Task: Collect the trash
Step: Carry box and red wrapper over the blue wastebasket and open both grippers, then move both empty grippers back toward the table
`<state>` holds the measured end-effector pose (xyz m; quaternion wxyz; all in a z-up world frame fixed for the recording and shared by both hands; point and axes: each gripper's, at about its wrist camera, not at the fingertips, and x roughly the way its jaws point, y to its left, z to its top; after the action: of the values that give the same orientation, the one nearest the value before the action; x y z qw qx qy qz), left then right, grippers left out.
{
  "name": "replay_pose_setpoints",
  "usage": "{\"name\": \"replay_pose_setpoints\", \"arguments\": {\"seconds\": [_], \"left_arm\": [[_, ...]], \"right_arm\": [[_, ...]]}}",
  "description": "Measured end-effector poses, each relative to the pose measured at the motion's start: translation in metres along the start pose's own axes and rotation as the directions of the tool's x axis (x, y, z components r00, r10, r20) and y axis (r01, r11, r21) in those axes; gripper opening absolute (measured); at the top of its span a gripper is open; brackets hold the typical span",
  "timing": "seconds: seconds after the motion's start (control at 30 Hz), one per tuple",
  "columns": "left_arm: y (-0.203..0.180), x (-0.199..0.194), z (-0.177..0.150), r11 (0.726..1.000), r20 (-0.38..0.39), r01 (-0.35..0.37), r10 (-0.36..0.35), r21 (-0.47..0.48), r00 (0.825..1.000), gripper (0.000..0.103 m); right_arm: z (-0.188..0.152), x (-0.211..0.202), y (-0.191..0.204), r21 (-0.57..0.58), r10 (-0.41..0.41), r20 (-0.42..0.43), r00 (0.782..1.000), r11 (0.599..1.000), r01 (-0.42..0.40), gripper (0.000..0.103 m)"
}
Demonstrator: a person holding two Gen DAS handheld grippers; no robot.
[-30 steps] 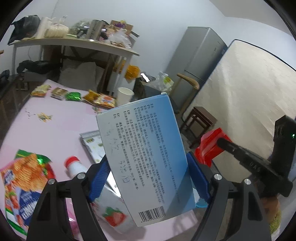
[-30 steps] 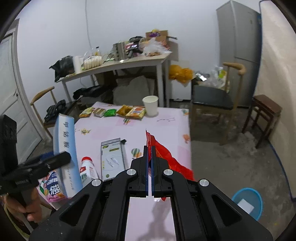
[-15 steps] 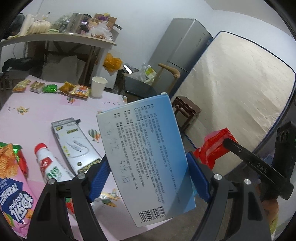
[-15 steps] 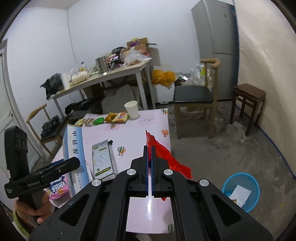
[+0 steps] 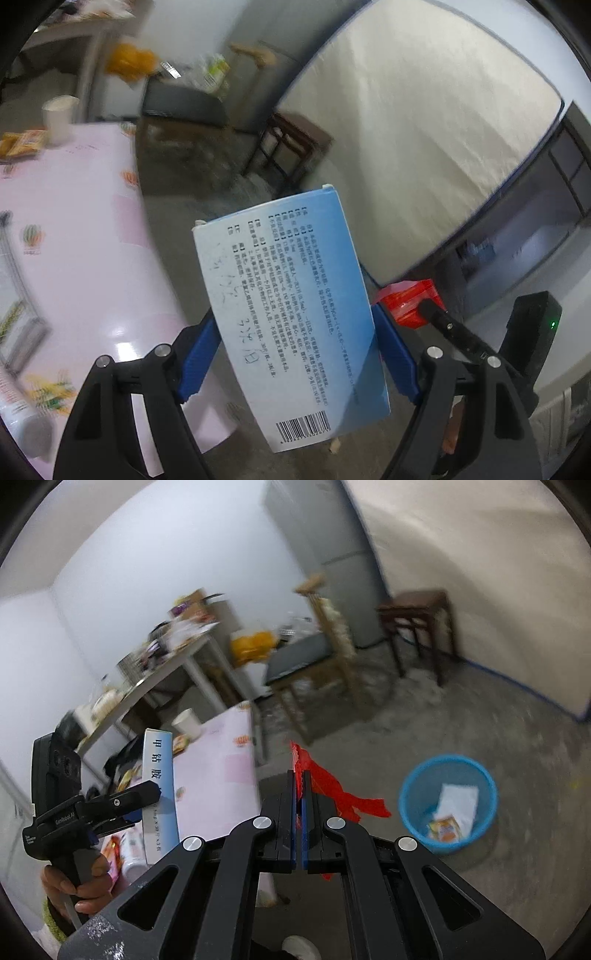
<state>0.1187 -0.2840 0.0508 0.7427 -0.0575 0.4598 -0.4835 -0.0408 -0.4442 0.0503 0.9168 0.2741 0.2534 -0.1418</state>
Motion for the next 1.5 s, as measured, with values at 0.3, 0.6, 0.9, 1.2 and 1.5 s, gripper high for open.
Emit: {"name": "replay_pose_setpoints", "arguments": {"seconds": [0.3,0.6,0.9,1.2,1.5], "left_arm": [[-0.057,0.176,0.023,0.997,-0.252,-0.008,0.027,0.077,0.967,0.078],[-0.065,0.342,0.03,0.979,-0.36,-0.162,0.197,0.125,0.912,0.086],[-0.041,0.303,0.013,0.99,-0.302,-0.134,0.139,0.038,0.943,0.086],[-0.059,0.178,0.018,0.999,-0.138,-0.032,0.035,0.026,0.99,0.086],[-0.029,-0.004,-0.014,0.994,0.09,-0.095,0.09,0.057,0.992,0.088]], "right_arm": [[-0.01,0.049,-0.112,0.214,-0.075,-0.042,0.996,0.973,0.082,0.001],[-0.029,0.143,-0.214,0.428,-0.076,-0.161,0.984,0.893,0.139,0.045],[-0.076,0.144,-0.246,0.555,-0.06,-0.173,0.983,0.819,0.148,0.054],[-0.059,0.078,-0.196,0.43,-0.016,-0.094,0.995,0.901,0.055,0.069],[-0.034,0.026,-0.079,0.188,0.149,-0.094,0.984,0.974,-0.129,0.08]]}}
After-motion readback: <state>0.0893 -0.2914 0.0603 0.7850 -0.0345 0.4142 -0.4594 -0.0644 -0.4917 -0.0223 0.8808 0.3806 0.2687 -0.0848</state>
